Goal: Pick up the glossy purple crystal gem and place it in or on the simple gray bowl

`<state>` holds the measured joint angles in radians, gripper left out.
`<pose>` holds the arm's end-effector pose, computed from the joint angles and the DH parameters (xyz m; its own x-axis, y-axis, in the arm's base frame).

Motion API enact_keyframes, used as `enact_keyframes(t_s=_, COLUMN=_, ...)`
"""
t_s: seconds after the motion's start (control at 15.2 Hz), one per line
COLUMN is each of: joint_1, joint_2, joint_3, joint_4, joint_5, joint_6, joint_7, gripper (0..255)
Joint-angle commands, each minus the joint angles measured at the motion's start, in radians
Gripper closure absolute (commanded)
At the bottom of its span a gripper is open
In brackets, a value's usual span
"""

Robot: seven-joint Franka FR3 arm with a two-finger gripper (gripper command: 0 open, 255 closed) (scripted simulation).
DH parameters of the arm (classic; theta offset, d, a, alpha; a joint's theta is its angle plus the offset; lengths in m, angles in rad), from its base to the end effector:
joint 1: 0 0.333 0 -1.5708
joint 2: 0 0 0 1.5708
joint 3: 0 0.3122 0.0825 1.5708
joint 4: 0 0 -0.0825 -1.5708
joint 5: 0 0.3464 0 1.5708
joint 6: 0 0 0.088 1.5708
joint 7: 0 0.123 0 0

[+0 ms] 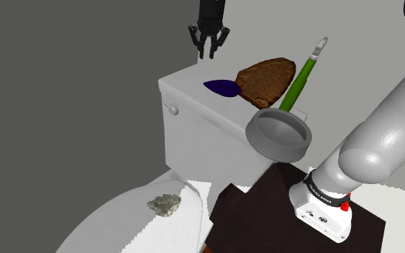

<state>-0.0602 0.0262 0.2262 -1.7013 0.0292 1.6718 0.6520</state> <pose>0.5190 0.0890 0.5431 0.8805 -0.4695 -0.0648 -0.4701 -0.8826 0.0058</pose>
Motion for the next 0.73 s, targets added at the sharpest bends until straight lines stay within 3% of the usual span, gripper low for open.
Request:
enact_keyframes(t_s=0.0, joint_1=0.0, joint_2=0.0, joint_3=0.0, joint_4=0.0, joint_5=0.0, joint_6=0.0, joint_7=0.0, gripper=255)
enact_keyframes(t_s=0.46, joint_1=0.0, joint_2=0.0, joint_3=0.0, joint_4=0.0, joint_5=0.0, joint_6=0.0, joint_7=0.0, gripper=255)
enact_keyframes(t_s=0.53, joint_1=0.0, joint_2=0.0, joint_3=0.0, joint_4=0.0, joint_5=0.0, joint_6=0.0, joint_7=0.0, gripper=0)
enact_keyframes(t_s=0.66, joint_1=0.006, joint_2=-0.052, joint_3=0.008, joint_4=-0.092, joint_5=-0.005, joint_6=0.02, joint_7=-0.16, gripper=0)
